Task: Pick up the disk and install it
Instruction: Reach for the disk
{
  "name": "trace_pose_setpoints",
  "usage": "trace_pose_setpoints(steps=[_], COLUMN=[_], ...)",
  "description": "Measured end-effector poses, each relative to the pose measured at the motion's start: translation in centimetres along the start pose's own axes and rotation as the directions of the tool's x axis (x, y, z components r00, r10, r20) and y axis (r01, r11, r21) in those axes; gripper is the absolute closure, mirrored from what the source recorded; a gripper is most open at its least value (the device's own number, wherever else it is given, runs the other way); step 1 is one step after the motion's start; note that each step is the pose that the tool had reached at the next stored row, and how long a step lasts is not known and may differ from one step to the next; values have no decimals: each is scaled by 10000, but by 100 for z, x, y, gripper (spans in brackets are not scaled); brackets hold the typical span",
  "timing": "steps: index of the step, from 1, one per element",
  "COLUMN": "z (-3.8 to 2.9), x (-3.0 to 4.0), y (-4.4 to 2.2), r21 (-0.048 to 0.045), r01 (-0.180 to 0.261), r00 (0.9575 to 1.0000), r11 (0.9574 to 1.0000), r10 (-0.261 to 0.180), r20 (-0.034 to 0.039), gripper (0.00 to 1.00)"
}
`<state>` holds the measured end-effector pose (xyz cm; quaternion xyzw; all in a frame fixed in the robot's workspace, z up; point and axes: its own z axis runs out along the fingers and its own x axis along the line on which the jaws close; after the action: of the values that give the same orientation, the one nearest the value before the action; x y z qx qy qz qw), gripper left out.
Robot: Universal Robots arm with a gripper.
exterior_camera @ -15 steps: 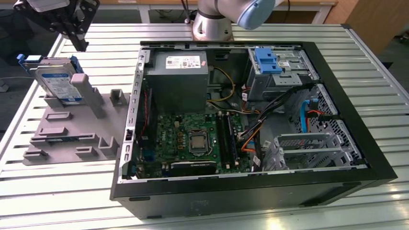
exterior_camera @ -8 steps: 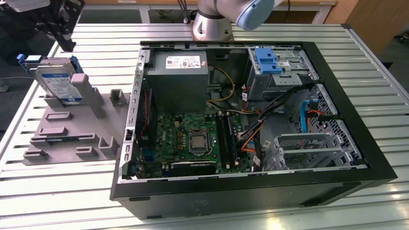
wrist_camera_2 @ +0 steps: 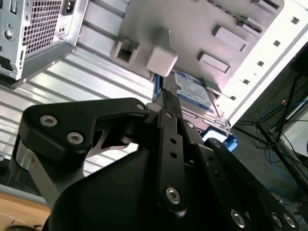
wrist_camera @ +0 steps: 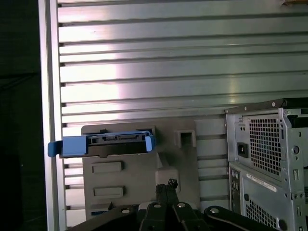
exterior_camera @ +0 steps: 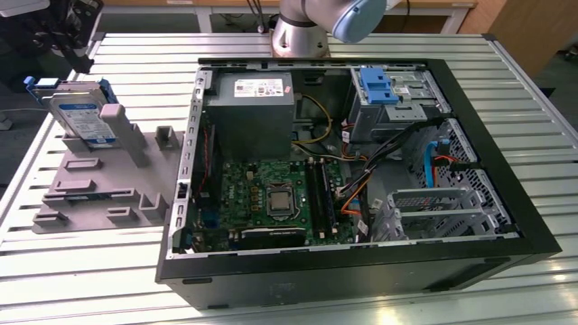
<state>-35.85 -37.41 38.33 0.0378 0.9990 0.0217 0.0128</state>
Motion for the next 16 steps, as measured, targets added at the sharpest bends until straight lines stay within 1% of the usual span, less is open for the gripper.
trace_pose_setpoints(steps=[2, 10, 16], z=[-1, -1, 0], x=[16, 39, 76], y=[-1, -2, 39], r21=[0, 0, 0], r01=[0, -1, 0], r00=[10000, 10000, 10000], r11=[10000, 10000, 10000], r10=[0, 1, 0], r20=[0, 0, 0], gripper=[89, 89, 89])
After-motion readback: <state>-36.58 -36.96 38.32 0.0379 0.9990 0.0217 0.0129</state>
